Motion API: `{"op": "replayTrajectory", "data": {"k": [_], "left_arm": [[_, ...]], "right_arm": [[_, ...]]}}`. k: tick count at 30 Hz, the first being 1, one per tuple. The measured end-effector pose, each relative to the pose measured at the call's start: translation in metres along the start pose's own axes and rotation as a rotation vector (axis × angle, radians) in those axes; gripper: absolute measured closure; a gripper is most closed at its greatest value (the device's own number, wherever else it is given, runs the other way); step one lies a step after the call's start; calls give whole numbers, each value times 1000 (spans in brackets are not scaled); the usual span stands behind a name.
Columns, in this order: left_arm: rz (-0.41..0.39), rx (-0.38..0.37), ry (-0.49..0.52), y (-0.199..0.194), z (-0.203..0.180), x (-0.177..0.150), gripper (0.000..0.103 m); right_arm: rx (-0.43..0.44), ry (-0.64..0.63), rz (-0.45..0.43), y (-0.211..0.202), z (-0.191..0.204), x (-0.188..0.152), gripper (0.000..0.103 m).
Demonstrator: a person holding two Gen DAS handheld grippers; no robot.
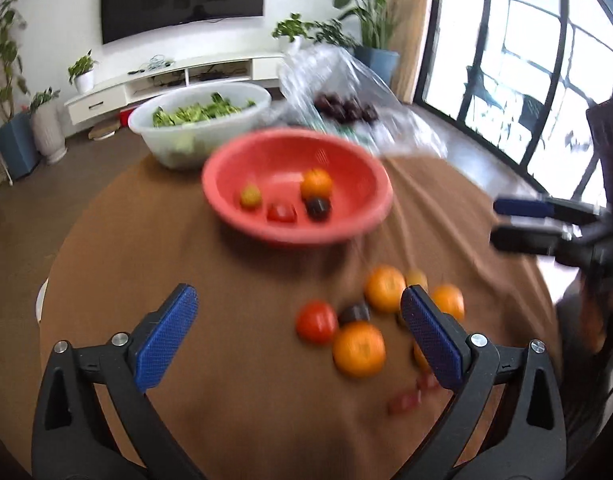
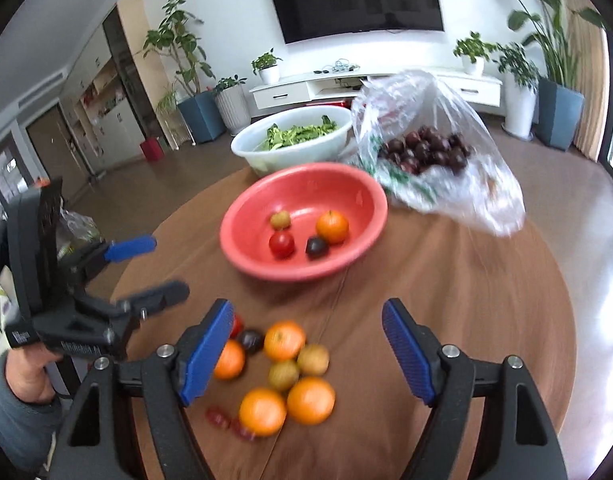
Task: Organize fruits
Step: 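Return both tools to the fruit cluster and lower the left tool onto a red grape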
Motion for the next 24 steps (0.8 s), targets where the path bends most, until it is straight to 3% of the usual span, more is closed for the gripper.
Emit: {"op": "replayTrajectory", "data": {"k": [7, 13, 15, 20, 24], "left_arm": [[113, -84, 178, -3, -49, -69, 0], [146, -184, 299, 3, -72, -83, 1], [158, -234, 332, 6, -80, -83, 8], [233, -273, 431, 22, -90, -92, 46], [255, -300, 482, 27, -94, -94, 62]], "right_arm": [[24, 77, 40, -11, 0, -60, 24], [49, 93, 95, -3, 10, -95, 25], [57, 89, 97, -3, 14, -100, 27], [71, 79, 109, 0, 19, -104, 31], [76, 76, 119, 3, 19, -106, 36]]}}
Point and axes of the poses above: each gripper's, at about its wrist camera, not at the fingertips, and y roughly the way its jaws point, z to its left, x to its top, the point moved 9 cm from there along y, roughly the way its jaws point, and after that the axes turned 1 degree about -z, right-handed, at the moved point
